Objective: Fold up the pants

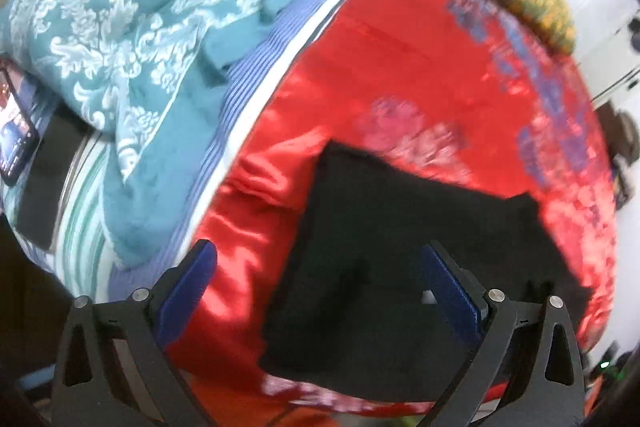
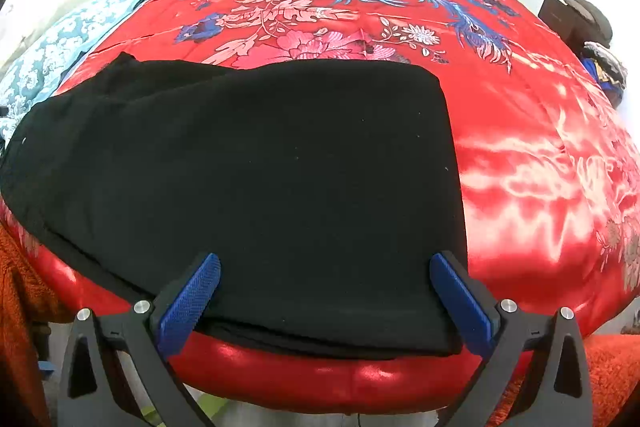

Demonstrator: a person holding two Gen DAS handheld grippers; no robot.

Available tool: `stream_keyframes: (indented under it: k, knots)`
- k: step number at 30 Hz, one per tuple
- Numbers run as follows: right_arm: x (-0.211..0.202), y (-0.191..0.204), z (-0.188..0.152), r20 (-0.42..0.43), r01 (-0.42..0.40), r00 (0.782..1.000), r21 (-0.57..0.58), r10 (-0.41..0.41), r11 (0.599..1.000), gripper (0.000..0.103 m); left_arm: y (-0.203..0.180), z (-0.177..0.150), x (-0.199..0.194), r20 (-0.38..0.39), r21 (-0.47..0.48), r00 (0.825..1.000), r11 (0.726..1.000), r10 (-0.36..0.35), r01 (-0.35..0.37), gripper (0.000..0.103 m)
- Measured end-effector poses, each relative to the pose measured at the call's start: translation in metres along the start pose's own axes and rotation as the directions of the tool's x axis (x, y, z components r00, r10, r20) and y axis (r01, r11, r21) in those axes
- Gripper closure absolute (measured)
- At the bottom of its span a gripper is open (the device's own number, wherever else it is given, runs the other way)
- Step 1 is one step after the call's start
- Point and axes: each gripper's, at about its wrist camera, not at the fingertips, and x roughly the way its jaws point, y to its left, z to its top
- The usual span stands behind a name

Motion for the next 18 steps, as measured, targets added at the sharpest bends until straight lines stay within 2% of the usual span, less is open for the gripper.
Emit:
stream_keyframes:
  k: [5,6,8,9,13,14,16,18]
  knots:
    - [0.0,0.0,-0.001,0.006,-0.001,1.0,-0.001,0.001,1.0,0.0,-0.014,0.0,0.022,-0.056,0.081,0.998,0.996,-0.023,0.027,0.002]
    - [0.0,-0.001,-0.001,0.007,-0.001,1.0,-0.002,0.001,1.0,0.0,-0.02,-0.001,0.024,-0.065,0.104,0.997,0.994,-0.036,0.043,0.005]
    - [0.0,-0.001,-0.001,0.007,-0.003,1.0,-0.003,0.003,1.0,0.0,-0.025,-0.004,0.021,-0.054,0.128,0.998,0.991,-0.044,0.051,0.049]
    - [0.0,-0.001,-0.001,0.007,-0.004,1.0,-0.003,0.004,1.0,0.0,-0.026,-0.005,0.02,-0.054,0.125,0.998,0.992,-0.03,0.036,0.078]
    - [0.0,-0.001,-0.001,0.009,-0.005,1.0,-0.006,0.005,1.0,0.0,-0.022,-0.006,0.007,-0.02,0.071,0.999,0.996,-0.047,0.048,0.097]
    - [0.0,-0.001,-0.001,0.01,-0.005,1.0,-0.006,0.005,1.0,0.0,-0.022,-0.007,0.003,-0.013,0.067,0.998,0.996,-0.057,0.058,0.097]
    - [0.0,-0.001,-0.001,0.009,-0.005,1.0,-0.006,0.005,1.0,0.0,-0.024,-0.011,-0.011,0.003,0.039,0.99,0.989,-0.142,0.141,0.099]
    - [0.0,-0.001,-0.001,0.008,-0.005,1.0,-0.006,0.005,1.0,0.0,-0.035,-0.016,-0.026,0.019,0.015,0.97,0.971,-0.241,0.241,0.1]
